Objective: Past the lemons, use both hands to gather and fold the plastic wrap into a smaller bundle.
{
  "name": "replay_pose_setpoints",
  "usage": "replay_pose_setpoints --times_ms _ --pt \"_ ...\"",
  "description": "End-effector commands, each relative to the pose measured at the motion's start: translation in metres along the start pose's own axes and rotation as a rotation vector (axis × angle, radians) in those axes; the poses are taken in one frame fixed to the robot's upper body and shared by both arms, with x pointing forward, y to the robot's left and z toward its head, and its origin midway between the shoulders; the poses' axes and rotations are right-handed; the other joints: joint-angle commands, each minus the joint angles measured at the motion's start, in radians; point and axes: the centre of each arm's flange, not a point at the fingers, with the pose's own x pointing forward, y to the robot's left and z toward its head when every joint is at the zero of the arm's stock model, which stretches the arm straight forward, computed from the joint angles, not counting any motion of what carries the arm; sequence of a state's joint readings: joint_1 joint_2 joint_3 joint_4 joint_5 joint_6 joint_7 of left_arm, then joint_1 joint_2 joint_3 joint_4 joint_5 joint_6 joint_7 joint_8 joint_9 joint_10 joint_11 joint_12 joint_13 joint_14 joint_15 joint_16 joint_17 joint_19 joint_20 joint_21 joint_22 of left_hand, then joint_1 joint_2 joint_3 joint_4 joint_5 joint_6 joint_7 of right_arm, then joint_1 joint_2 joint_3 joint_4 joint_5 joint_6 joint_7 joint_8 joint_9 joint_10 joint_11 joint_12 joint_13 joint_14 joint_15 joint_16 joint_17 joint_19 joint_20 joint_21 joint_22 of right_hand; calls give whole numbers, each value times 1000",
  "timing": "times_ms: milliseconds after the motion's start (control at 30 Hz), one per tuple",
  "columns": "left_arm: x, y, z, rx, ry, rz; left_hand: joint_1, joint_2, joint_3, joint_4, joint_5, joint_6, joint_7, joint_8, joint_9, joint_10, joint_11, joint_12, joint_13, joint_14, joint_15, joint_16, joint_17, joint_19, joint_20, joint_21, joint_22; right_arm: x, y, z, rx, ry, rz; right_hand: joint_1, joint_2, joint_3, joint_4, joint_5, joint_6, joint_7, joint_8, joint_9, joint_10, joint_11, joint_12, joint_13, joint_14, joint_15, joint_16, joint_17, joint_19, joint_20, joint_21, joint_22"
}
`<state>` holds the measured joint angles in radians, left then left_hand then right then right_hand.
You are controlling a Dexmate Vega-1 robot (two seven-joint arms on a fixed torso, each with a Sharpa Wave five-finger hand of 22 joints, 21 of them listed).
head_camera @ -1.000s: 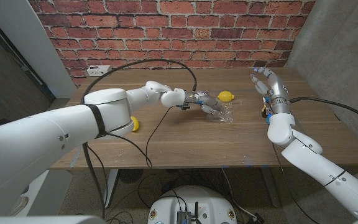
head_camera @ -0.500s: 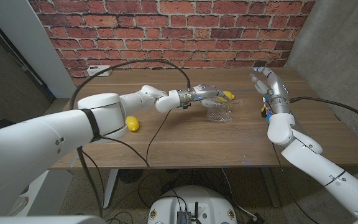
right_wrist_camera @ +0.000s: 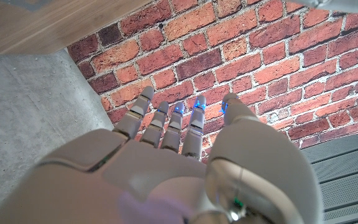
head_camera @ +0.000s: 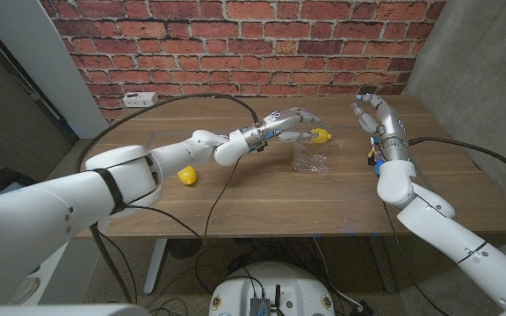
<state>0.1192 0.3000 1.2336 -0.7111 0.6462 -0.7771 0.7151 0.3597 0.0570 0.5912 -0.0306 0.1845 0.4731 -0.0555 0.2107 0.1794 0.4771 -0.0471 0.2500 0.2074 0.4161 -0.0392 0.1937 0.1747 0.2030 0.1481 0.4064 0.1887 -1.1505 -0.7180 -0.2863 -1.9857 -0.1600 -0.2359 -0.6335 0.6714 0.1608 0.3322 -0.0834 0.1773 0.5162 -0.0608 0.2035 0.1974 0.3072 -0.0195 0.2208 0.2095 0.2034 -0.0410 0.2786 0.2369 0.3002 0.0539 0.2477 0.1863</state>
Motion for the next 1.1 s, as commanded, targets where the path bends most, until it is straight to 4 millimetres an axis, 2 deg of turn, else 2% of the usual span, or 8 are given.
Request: replay_pose_setpoints --times_ms 33,267,800,1100 --pt "-21 22 -4 -56 120 157 5 -5 1 -6 -3 4 -7 -4 3 -4 2 -3 3 -4 3 1 3 -3 6 -2 4 2 4 -1 50 -13 10 -7 2 3 -7 3 1 9 -3 2 6 7 -3 2 1 -34 1 0 10 4 -4 3" --pt "-37 31 -9 -121 216 239 4 -4 1 -10 -3 5 -5 -6 4 -4 -3 -4 4 -5 6 1 4 -3 9 -3 5 3 8 -3 89 -15 13 -8 2 2 -8 3 1 9 -3 2 6 5 -3 2 1 -34 1 0 10 5 -4 3" --pt "-81 48 -18 -296 405 399 -2 -1 2 -15 -4 -5 0 -14 4 -13 5 -10 5 -16 13 -2 6 -9 18 -7 7 9 21 -4 222 -34 33 -4 1 4 -16 4 5 14 -2 2 10 11 -3 2 3 -30 0 -3 9 7 -5 3" --pt "-112 63 -21 -380 454 456 -6 0 1 -17 -5 -6 1 -16 4 -15 8 -12 6 -19 15 -3 7 -13 21 -10 7 -2 26 -1 311 -37 9 0 -1 5 -23 4 8 20 -1 2 18 20 -1 2 12 -20 2 -5 13 9 -5 3"
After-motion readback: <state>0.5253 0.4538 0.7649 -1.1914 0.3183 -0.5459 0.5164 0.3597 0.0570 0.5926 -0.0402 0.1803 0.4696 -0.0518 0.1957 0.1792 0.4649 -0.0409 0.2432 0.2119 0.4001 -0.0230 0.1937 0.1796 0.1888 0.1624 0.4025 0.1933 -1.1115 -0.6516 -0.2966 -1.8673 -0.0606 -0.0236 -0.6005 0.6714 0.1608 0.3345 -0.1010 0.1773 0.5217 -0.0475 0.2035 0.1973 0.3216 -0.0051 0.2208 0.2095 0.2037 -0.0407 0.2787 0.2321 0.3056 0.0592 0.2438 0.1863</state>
